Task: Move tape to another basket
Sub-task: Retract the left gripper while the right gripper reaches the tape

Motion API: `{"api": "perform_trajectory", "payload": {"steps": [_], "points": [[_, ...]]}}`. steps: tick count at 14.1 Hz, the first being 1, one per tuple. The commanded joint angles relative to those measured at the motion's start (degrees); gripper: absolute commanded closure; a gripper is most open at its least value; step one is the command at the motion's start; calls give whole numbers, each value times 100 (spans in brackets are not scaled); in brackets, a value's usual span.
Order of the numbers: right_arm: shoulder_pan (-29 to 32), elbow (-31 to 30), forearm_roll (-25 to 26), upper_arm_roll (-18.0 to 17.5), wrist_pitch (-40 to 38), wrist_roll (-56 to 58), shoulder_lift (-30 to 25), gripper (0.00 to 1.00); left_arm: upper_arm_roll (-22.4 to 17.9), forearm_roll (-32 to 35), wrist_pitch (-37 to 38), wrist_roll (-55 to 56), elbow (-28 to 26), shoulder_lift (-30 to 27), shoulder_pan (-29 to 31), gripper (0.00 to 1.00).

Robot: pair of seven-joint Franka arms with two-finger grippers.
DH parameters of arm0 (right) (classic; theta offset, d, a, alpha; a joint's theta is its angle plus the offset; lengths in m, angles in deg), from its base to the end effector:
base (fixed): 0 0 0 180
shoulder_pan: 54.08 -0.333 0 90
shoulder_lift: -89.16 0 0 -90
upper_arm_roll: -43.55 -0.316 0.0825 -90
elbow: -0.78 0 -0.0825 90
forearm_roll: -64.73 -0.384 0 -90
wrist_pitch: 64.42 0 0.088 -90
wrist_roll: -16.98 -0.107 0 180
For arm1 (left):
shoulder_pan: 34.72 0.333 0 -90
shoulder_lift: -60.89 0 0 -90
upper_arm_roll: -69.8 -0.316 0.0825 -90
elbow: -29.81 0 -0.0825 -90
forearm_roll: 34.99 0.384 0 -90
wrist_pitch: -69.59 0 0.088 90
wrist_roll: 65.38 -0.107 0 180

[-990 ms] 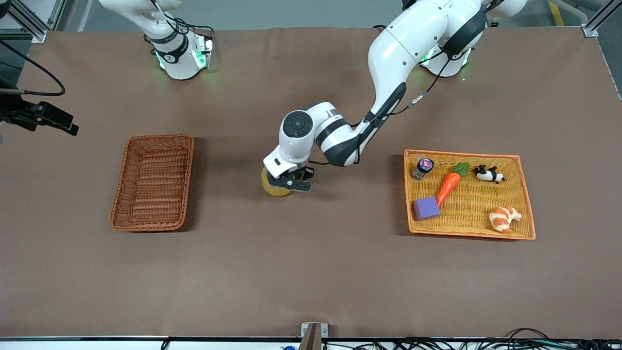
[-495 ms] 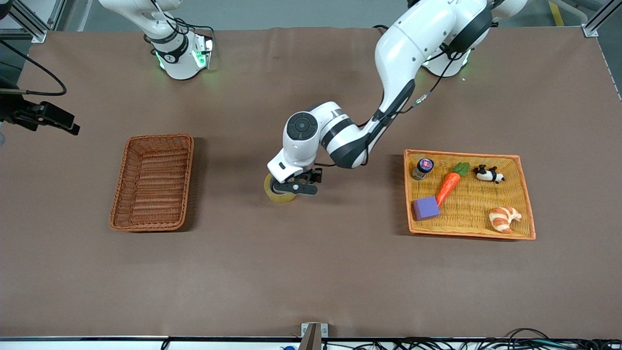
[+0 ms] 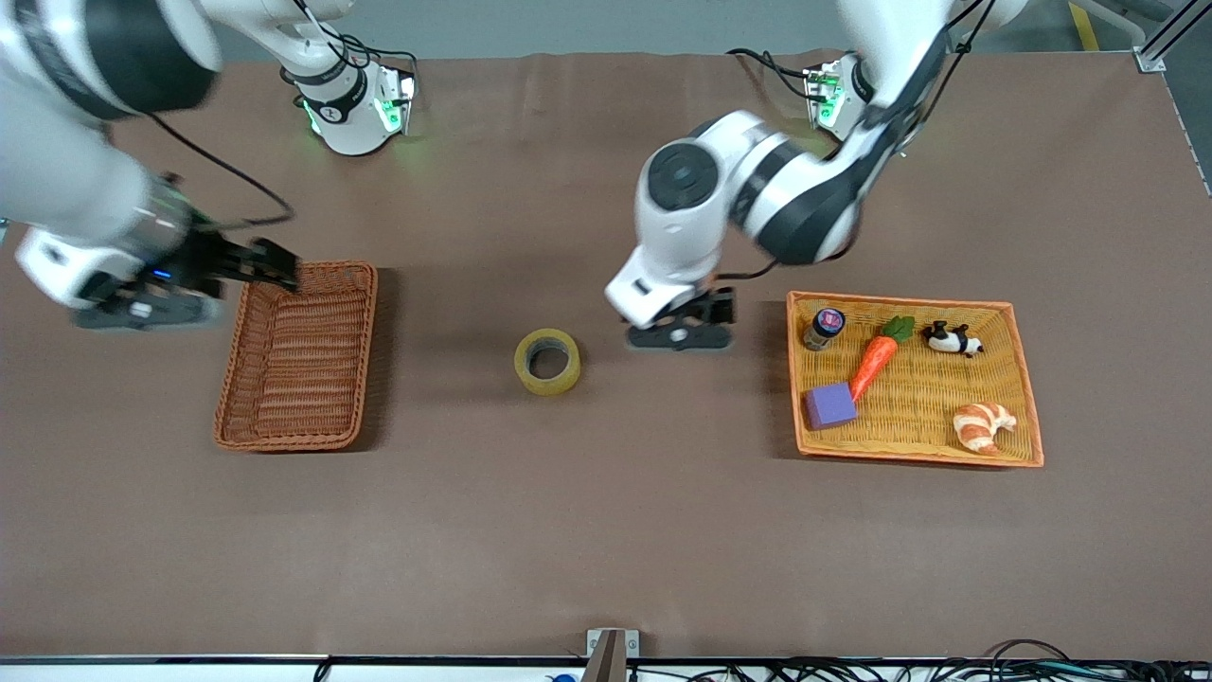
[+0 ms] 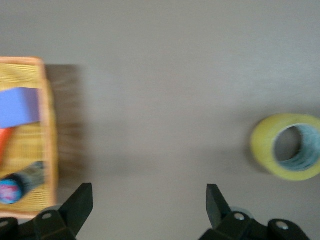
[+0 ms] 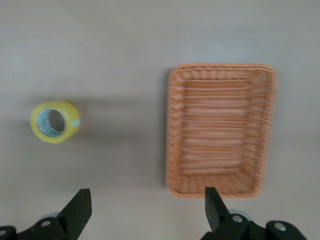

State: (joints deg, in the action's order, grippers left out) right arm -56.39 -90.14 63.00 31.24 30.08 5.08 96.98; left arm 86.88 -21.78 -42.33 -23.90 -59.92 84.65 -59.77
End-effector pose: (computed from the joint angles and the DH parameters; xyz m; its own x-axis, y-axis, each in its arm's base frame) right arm 0.5778 0.1462 0.5467 0.9957 0.0447 -0.0815 0.0413 -0.9982 -0.0429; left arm 0.5255 -0.4202 0.4125 0.9955 -0.0770 0.0551 -0.0726 -0.9944 -0.0773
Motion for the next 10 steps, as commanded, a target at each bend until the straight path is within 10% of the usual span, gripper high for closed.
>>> {"api": "perform_trajectory", "payload": {"steps": [1,5,10], "points": [[-50,-5,163,-648,655,-924,640,0,49,-90,-129,-568,-976,-1030,562,0],[-304,-5,1207,-1475,1658,-2376,1712,0,58,-274,-102,-938,-924,-1505,1178,0],[-858,-5,2008,-1564,2731,-3011,2847,0,32,-767,178,-1877,-941,-1971,1854,0]]}}
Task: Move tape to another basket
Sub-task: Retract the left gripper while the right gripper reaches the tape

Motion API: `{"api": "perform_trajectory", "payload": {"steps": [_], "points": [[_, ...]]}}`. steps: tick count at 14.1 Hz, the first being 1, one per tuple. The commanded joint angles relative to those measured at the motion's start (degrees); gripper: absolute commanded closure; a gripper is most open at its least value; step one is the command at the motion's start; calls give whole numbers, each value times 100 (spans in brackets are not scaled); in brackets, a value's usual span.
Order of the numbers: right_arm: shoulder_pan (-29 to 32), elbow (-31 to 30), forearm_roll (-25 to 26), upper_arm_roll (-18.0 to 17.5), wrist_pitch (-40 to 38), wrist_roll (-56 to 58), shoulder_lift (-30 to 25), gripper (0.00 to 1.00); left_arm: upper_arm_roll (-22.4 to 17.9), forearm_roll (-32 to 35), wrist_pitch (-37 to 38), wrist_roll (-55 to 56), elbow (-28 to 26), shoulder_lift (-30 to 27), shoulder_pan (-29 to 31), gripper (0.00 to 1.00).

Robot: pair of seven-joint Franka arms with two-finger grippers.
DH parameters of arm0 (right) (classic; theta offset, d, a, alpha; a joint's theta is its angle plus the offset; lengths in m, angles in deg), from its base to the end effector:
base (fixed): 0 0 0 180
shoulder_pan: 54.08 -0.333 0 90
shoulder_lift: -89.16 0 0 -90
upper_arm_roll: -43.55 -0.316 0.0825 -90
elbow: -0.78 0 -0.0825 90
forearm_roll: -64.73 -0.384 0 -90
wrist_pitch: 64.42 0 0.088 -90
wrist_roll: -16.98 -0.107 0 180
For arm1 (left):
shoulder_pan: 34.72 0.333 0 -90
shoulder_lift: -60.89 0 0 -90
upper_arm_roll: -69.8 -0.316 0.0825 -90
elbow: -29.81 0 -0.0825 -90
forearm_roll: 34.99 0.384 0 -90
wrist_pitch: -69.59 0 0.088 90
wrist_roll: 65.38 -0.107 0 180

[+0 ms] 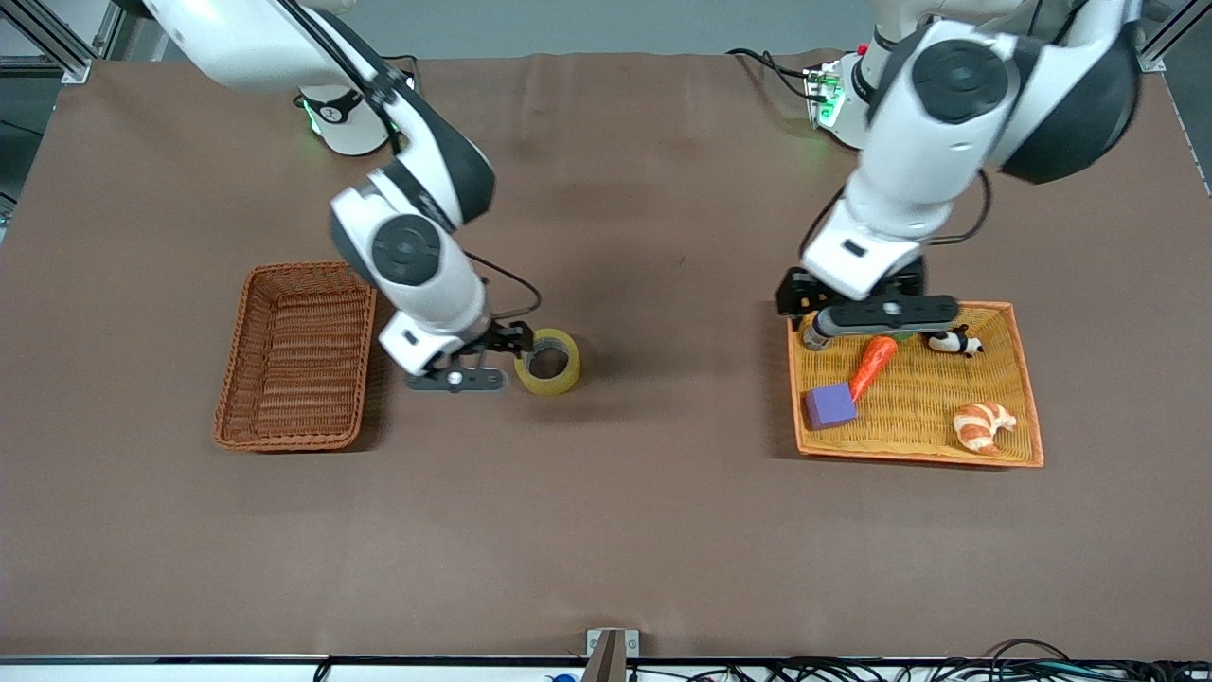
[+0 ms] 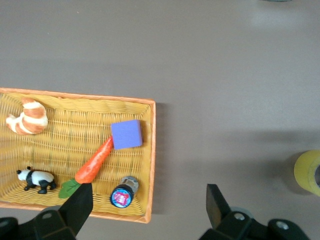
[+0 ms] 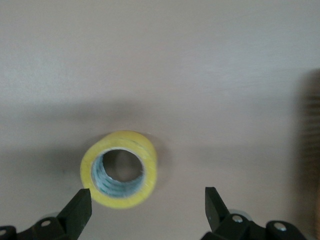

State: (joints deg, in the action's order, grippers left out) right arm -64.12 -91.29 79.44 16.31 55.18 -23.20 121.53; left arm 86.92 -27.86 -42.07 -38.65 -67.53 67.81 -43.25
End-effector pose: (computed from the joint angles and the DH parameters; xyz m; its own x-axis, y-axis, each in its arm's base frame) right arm 0.5754 0.3679 0.3262 0.9994 0.0175 -0.0284 0.0172 -0.9998 -0.0114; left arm 0.5594 -0.2502 0.5307 0.9875 -0.0160 0.1569 -0.0136 -0.9998 -0.0163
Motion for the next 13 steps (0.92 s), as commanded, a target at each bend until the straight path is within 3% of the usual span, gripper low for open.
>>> {"api": "perform_trajectory", "payload": {"steps": [1,5,11,13], "points": [[-147,102,522,-71,283,-183,497,0,28,-159,240,-745,-180,-384,385,0],[-157,-590,768,-62,1027,-183,533,0,-112,-746,355,-1951,-163,-692,1238,0],[-42,-856,1164,-9,1452,-183,638,0,-1762,-915,943,-3742,-127,-1078,889,0],[-51,-865,1244,0,1505,-262,691,0,-1923,-906,1180,-3991,-40,-1131,836,0]]}}
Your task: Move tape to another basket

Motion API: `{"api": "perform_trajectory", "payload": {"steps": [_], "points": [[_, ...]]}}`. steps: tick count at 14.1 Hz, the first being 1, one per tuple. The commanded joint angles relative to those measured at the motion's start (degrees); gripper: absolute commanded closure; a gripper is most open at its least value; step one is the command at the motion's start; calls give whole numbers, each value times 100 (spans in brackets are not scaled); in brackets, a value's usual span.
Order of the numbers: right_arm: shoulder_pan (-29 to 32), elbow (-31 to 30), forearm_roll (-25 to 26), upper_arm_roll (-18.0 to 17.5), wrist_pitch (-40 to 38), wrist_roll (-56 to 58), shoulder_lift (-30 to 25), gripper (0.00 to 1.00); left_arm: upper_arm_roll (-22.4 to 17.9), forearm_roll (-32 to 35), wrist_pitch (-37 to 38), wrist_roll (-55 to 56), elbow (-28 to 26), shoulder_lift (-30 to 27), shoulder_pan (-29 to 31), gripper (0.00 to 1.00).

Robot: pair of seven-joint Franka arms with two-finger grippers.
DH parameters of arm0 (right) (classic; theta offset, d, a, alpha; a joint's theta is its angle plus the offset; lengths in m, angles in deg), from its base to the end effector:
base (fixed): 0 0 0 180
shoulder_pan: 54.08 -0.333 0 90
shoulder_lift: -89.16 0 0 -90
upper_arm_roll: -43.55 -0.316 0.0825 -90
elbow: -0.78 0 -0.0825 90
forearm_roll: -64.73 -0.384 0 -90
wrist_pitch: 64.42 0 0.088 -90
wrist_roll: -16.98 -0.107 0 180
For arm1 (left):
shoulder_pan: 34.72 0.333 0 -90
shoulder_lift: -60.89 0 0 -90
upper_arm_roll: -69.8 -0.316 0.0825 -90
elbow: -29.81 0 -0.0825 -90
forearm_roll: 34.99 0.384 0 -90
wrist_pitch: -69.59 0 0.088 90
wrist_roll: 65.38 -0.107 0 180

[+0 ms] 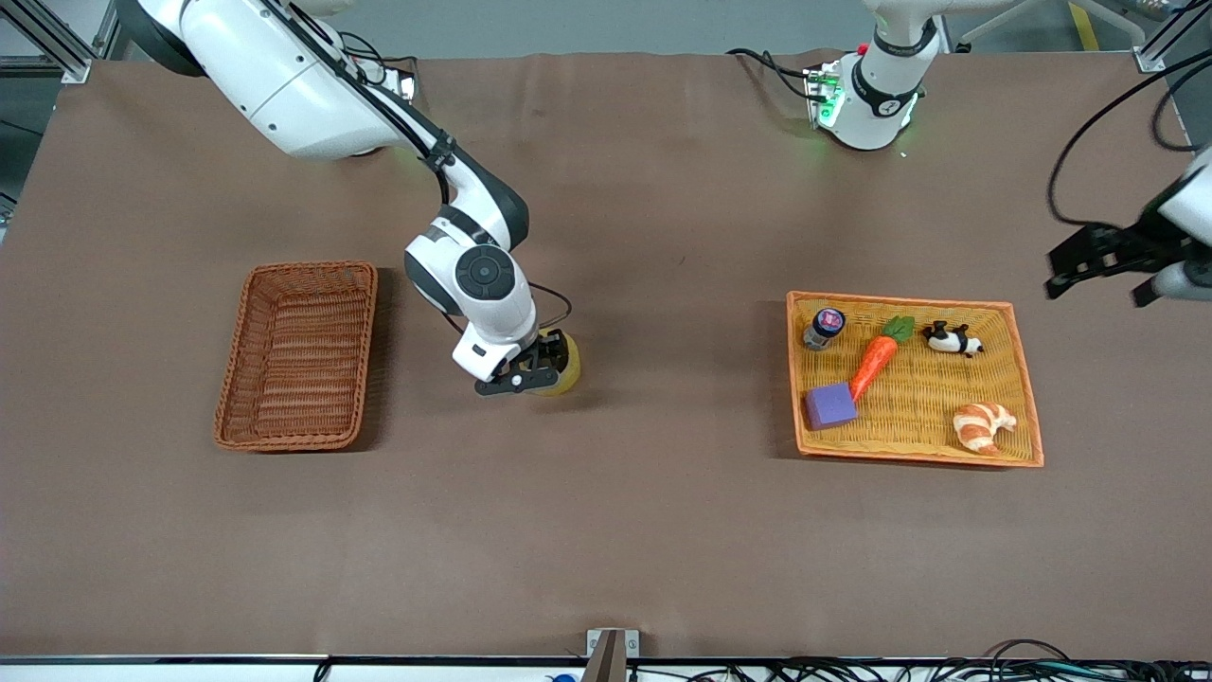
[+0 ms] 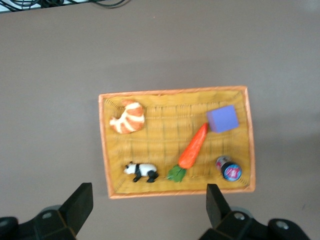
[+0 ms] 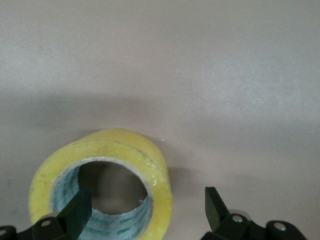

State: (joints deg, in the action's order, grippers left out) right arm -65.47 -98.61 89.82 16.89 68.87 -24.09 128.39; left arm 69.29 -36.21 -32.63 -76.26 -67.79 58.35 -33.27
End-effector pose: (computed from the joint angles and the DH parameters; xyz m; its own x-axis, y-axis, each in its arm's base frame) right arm 0.5464 0.3815 0.2171 0.9869 0.1598 0.0198 0.1594 -0.9870 0.0198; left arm 0.5586 0.0174 0.6055 0.9804 -0.1508 0.1264 -0.1517 -0.9884 -0.0023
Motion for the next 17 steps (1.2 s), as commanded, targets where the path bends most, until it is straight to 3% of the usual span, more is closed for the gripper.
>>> {"api": "perform_trajectory", "payload": {"steps": [1,5,8,11,13,15,17], "points": [[84,-133,224,-58,171,-217,32,0,-204,-19,385,-161,135,-177,-293,0],[102,-142,479,-41,233,-357,102,3,-231,-36,597,59,433,-125,-496,0],[119,-282,987,-41,347,-751,155,8,-204,-54,878,445,698,7,-540,0],[119,-291,1112,-41,356,-885,155,21,164,-10,940,884,725,157,-435,0],[137,-283,1121,-50,330,-876,155,22,366,16,949,1148,603,148,-391,0],[207,-274,1112,-67,321,-841,147,30,629,130,949,1176,558,140,-207,0],[216,-239,1112,-67,312,-788,138,59,657,122,949,1185,602,166,-180,0]]}}
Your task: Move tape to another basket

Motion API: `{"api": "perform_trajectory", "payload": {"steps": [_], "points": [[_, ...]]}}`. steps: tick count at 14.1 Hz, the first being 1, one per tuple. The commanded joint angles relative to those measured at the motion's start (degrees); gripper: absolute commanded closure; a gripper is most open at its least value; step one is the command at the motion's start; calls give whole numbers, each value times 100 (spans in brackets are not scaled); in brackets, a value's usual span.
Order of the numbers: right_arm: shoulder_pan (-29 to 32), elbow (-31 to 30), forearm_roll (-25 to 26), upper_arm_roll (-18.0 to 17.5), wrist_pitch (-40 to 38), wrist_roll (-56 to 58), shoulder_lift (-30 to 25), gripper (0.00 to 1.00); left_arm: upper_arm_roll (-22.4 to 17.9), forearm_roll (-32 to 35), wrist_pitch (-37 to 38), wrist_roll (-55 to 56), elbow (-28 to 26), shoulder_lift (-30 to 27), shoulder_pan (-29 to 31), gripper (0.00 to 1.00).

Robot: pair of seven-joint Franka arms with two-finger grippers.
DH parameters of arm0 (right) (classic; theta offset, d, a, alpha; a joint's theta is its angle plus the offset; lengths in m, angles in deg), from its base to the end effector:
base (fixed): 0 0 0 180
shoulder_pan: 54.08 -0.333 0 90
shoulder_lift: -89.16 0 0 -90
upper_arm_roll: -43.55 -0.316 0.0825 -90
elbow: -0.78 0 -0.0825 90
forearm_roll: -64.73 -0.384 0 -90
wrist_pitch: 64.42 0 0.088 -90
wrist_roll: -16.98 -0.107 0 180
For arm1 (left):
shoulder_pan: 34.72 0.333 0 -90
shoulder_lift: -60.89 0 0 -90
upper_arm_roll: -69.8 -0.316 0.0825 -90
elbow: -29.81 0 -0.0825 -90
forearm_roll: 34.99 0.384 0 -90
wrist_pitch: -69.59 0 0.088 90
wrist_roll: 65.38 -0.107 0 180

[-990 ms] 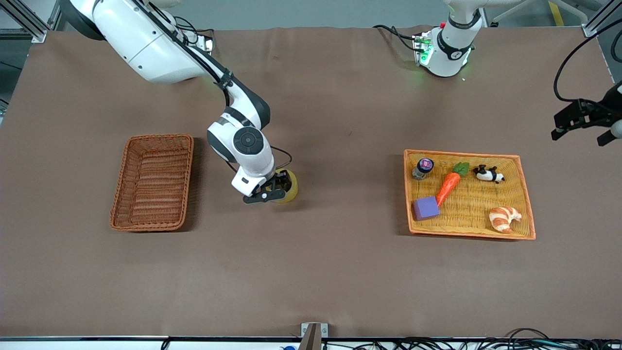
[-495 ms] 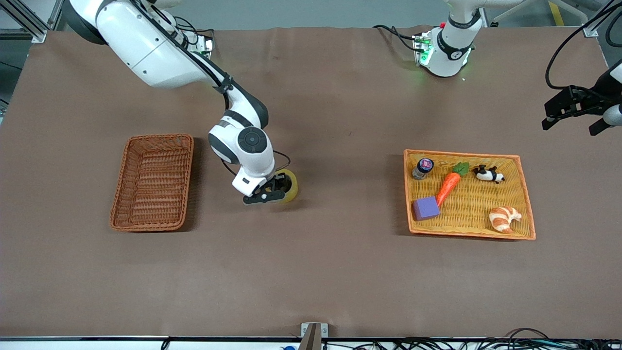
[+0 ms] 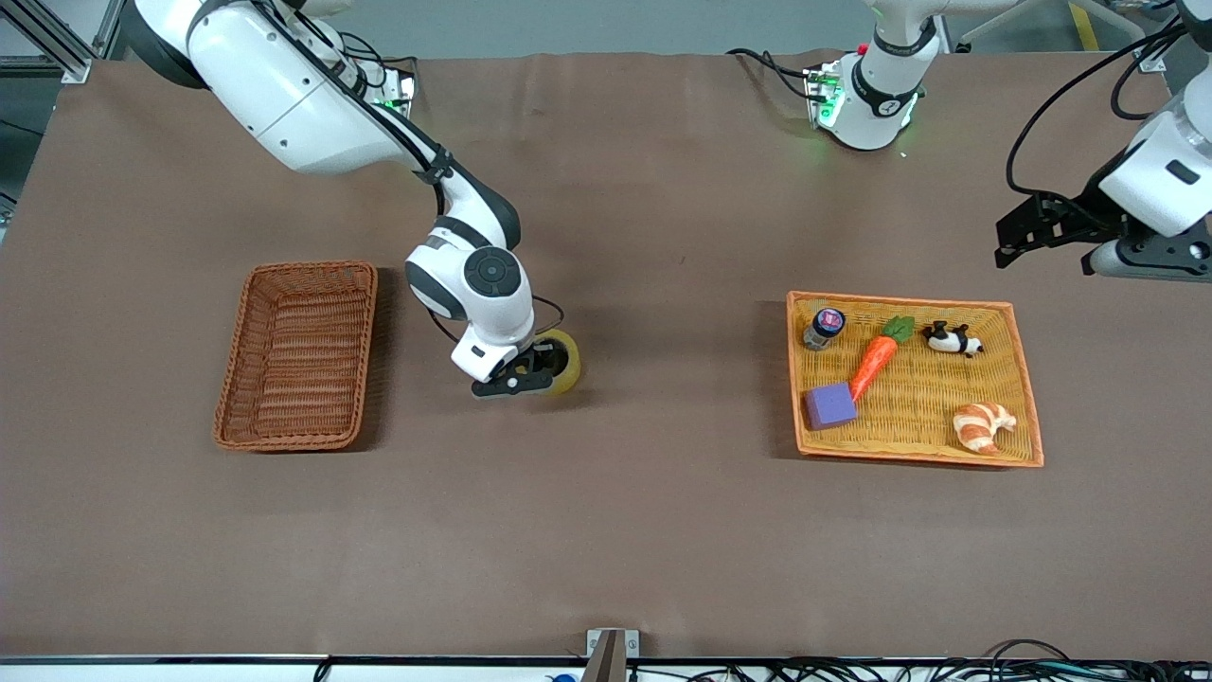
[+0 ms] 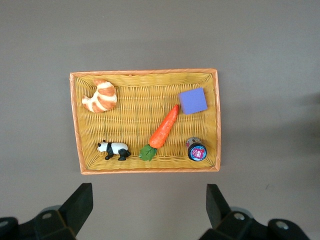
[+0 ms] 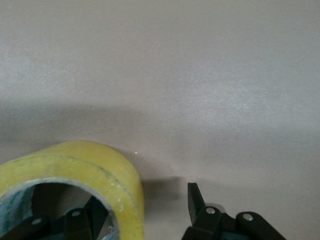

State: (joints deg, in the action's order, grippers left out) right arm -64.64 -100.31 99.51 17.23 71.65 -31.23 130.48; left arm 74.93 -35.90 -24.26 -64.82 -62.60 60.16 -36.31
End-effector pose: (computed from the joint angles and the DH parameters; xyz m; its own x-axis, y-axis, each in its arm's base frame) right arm 0.5434 0.3703 0.1869 0.9856 0.1507 0.0763 0.1440 -0.9857 0.0873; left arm 0.5527 -0.0671 0.6176 0.9936 -0.1062 0.0377 -0.1068 -0.9942 0.0151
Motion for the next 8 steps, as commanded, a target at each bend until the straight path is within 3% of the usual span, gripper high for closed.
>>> {"api": "perform_trajectory", "payload": {"steps": [1,2,3,6,8], "points": [[160,-60,125,-110,34,-127,-80,75,93,100,77,58,83,2,98,0],[195,-51,73,-136,34,-171,-80,95,84,91,59,67,126,80,106,0],[230,-8,38,-145,34,-197,-80,100,84,109,59,58,240,142,115,0],[379,45,-68,-189,-27,-40,-88,100,93,100,68,58,320,186,115,0],[494,54,-435,-233,-115,100,-158,100,84,100,68,23,364,187,132,0]]}}
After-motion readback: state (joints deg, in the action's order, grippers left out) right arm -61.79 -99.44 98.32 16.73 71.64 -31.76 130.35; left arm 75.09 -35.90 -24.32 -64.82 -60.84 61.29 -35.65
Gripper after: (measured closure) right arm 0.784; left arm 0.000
